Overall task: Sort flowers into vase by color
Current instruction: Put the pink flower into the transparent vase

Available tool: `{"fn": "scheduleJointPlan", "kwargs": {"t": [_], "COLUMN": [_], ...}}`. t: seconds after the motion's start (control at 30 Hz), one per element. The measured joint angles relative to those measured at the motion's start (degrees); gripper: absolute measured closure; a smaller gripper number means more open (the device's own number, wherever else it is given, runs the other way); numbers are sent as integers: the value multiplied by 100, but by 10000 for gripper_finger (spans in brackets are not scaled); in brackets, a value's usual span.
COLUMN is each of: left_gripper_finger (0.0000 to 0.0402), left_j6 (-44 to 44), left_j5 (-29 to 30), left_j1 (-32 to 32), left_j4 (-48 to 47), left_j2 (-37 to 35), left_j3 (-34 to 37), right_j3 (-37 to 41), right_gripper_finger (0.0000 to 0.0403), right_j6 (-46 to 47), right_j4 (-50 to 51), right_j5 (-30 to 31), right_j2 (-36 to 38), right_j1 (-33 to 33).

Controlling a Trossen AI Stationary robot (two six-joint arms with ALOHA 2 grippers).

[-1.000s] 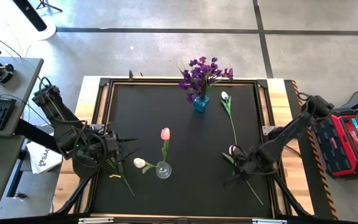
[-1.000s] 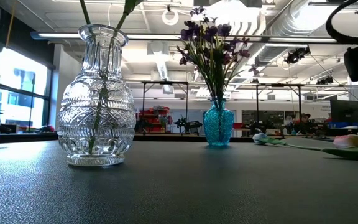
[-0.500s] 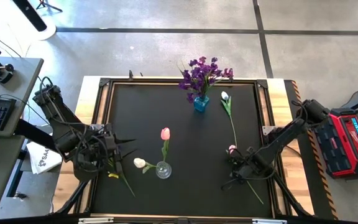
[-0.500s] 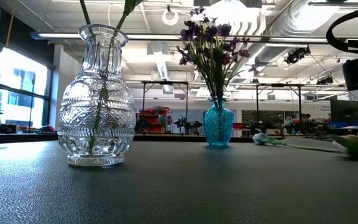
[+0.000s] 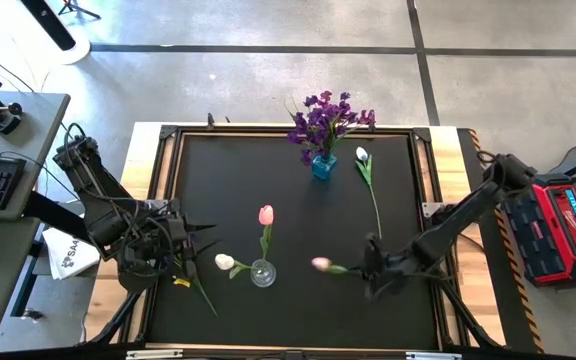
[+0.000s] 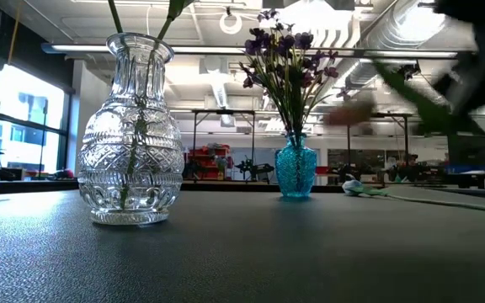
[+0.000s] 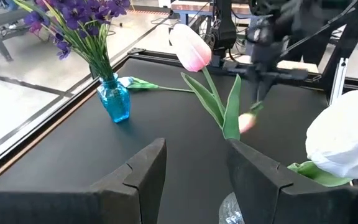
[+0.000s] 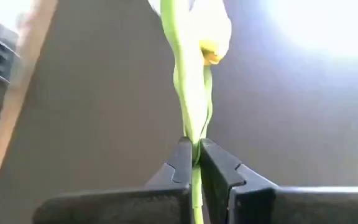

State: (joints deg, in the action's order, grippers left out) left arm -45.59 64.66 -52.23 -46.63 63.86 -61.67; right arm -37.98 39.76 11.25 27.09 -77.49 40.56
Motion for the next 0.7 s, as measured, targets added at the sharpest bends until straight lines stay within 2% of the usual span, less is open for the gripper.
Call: {"fn": "scheduleJointPlan", "kwargs": {"t": [0.07,0.17,0.23,0.33,0.4,0.47,0.6,0.7], "left_gripper_finger": [245,245,245,245,245,245,245,245], "left_j6": [-30,-35,-35,-35,-33,-34,-30,-34], "left_j5": [2,2,6,8,11,39,272,389], "left_j1": [0,0,1,0,0,0,0,7], "left_j4": [-2,-4,-12,-52,-79,-94,-128,-149], "left_j2": [0,0,0,0,0,0,80,178], "left_j3": [0,0,0,0,0,0,0,0], "right_j3": [2,-15,-14,-15,-20,-20,-20,-62], "right_gripper_finger": [400,402,402,402,402,402,403,403], "right_j6": [-1448,-3442,-4591,-5711,-5980,-6077,-5879,-5300], "right_j4": [-1020,-2726,-3981,-5591,-6405,-7122,-8493,-9577], "right_j5": [342,306,-324,-1921,-2923,-3587,-4359,-4641], "right_j2": [154,280,284,253,202,106,-333,-910], "right_j1": [-22,-185,-367,-720,-978,-1269,-1830,-2199]}}
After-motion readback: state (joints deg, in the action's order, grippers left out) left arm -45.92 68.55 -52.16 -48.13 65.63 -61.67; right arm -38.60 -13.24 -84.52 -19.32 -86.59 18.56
